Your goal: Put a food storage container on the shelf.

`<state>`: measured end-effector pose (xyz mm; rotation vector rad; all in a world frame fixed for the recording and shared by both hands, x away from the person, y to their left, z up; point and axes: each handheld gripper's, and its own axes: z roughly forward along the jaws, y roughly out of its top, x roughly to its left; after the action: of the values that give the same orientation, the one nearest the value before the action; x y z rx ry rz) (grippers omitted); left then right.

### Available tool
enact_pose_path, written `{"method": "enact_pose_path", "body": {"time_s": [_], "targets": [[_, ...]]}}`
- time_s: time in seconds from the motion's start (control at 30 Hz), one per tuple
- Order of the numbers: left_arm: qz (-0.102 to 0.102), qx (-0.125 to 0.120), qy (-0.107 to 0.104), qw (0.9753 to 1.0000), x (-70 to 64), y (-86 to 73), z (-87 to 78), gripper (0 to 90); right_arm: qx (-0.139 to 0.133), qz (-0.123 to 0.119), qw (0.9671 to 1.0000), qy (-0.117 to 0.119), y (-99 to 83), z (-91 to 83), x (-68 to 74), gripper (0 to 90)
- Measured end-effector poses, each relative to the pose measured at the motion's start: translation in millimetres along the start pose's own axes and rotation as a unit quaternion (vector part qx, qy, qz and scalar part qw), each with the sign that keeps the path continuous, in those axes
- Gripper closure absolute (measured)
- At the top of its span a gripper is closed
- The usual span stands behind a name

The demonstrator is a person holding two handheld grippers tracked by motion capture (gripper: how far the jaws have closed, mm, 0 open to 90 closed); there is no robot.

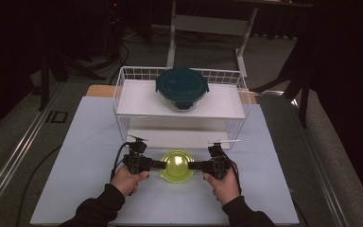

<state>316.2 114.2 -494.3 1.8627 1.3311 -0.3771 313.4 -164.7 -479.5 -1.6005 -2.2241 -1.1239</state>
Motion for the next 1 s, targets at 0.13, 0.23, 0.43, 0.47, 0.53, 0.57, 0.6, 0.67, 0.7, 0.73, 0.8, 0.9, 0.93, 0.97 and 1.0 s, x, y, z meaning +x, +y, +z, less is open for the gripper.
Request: {"method": "enact_pose_path", "body": {"time_s": [0.13, 0.23, 0.43, 0.47, 0.53, 0.57, 0.6, 0.67, 0.7, 0.73, 0.8, 0.9, 0.93, 0.97, 1.0], "targets": [[-0.005, 0.002, 0.0, 1.0, -0.8, 0.7, -1.4, 79.6, 0.001, -0.004, 1.0, 0.002, 0.0, -1.1, 0.3, 80.3], [-0.008, 0.002, 0.0, 1.0, -2.5, 0.9, -2.6, 79.6, 0.002, -0.005, 1.0, 0.003, 0.2, -1.9, 0.7, 80.3], [-0.007, -0.003, -0.006, 1.0, -8.5, 3.5, -12.0, 79.9, -0.005, -0.015, 0.9998, 0.008, 3.0, -8.8, 5.4, 80.3], [-0.007, -0.003, -0.006, 1.0, -8.5, 3.5, -12.0, 79.9, -0.005, -0.015, 0.9998, 0.008, 3.0, -8.8, 5.4, 80.3], [-0.001, -0.007, -0.009, 0.9999, -12.6, 5.1, -17.2, 79.9, -0.009, -0.024, 0.9996, 0.008, 5.2, -14.3, 10.3, 80.3], [0.0, -0.012, -0.009, 0.9999, -14.3, 6.1, -19.6, 79.9, -0.011, -0.026, 0.9996, 0.008, 5.9, -15.6, 11.7, 80.3], [-0.002, -0.015, -0.009, 0.9998, -15.0, 6.9, -20.9, 80.0, -0.013, -0.028, 0.9995, 0.008, 7.6, -18.0, 14.0, 80.3], [-0.001, -0.018, -0.014, 0.9997, -15.9, 8.1, -23.5, 80.1, -0.016, -0.031, 0.9994, 0.007, 9.8, -20.1, 16.2, 80.3], [0.0, -0.02, -0.016, 0.9997, -16.9, 8.5, -25.3, 80.1, -0.017, -0.029, 0.9994, 0.008, 10.6, -21.6, 17.2, 80.3], [-0.001, -0.022, -0.017, 0.9996, -18.8, 8.5, -27.0, 80.1, -0.018, -0.03, 0.9993, 0.01, 11.2, -23.2, 17.8, 80.3], [0.004, -0.024, -0.02, 0.9995, -22.8, 9.4, -31.1, 80.1, -0.02, -0.034, 0.9992, 0.011, 12.2, -27.4, 20.8, 80.3], [0.011, -0.032, -0.022, 0.9992, -30.7, 11.8, -39.1, 80.0, -0.025, -0.039, 0.9988, 0.016, 14.7, -35.3, 25.3, 80.3], [0.015, -0.035, -0.021, 0.9991, -34.2, 12.8, -42.3, 80.0, -0.027, -0.041, 0.9987, 0.016, 15.9, -38.3, 27.4, 80.3], [0.02, -0.039, -0.02, 0.9988, -37.5, 13.6, -45.6, 80.0, -0.03, -0.044, 0.9984, 0.017, 17.1, -41.8, 29.9, 80.3], [0.022, -0.043, -0.018, 0.9986, -41.5, 14.4, -49.0, 79.9, -0.034, -0.047, 0.9982, 0.018, 18.4, -45.2, 32.3, 80.3]]}}
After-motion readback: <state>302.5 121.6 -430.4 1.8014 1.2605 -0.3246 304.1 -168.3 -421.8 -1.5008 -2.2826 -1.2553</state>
